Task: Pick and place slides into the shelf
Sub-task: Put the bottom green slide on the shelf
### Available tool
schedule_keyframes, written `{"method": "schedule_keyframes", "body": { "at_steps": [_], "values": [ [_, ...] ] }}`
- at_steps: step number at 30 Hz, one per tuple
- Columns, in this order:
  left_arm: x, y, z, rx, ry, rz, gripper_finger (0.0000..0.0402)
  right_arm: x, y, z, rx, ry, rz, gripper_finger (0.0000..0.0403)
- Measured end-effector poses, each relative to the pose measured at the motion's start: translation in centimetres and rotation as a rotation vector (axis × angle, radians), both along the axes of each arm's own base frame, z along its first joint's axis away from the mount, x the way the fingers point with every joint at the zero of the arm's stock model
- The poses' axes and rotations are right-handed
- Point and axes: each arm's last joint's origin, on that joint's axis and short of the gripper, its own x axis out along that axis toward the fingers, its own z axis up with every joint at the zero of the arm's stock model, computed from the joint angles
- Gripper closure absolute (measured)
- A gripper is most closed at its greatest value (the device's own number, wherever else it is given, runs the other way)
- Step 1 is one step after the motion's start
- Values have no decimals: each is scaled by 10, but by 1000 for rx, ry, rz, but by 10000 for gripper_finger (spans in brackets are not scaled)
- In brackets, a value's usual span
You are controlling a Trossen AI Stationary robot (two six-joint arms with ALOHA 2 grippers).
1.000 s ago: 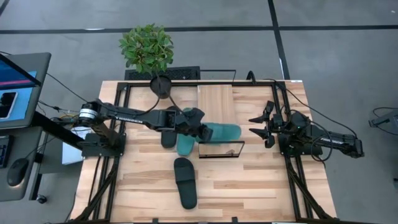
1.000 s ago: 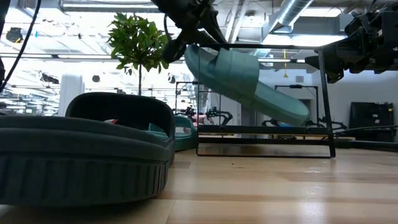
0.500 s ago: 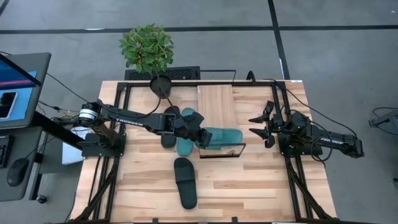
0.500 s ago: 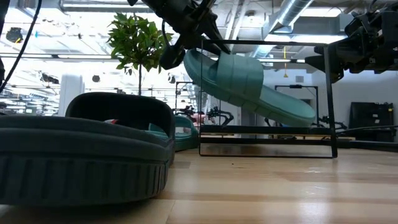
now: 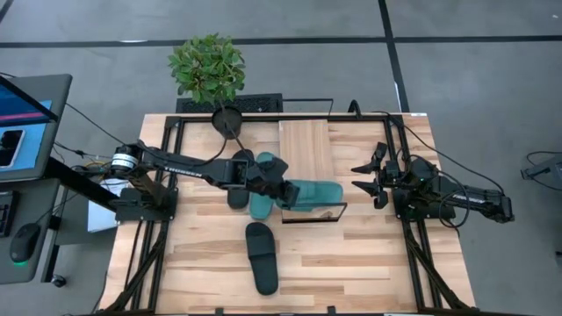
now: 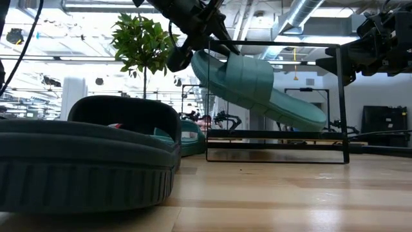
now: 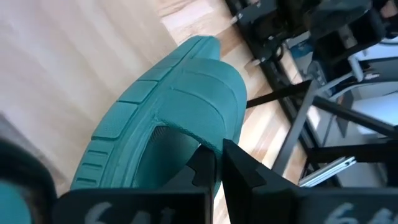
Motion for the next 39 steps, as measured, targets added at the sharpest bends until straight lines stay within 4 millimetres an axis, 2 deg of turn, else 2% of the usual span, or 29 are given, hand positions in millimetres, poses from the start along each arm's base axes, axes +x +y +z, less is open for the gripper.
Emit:
{"method": "schedule_keyframes", "body": {
  "at_steps": [5,21,32,39],
  "values": [
    [3,6,4,-6,-46,13,401,0,0,0,0,0,0,202],
    [1,8,1,-141,-10,50,401,0,0,0,0,0,0,202],
    [1,19,2,-184,-20,22,401,0,0,0,0,0,0,202],
    [1,18,1,-205,-10,-4,401,0,0,0,0,0,0,202]
  ]
}}
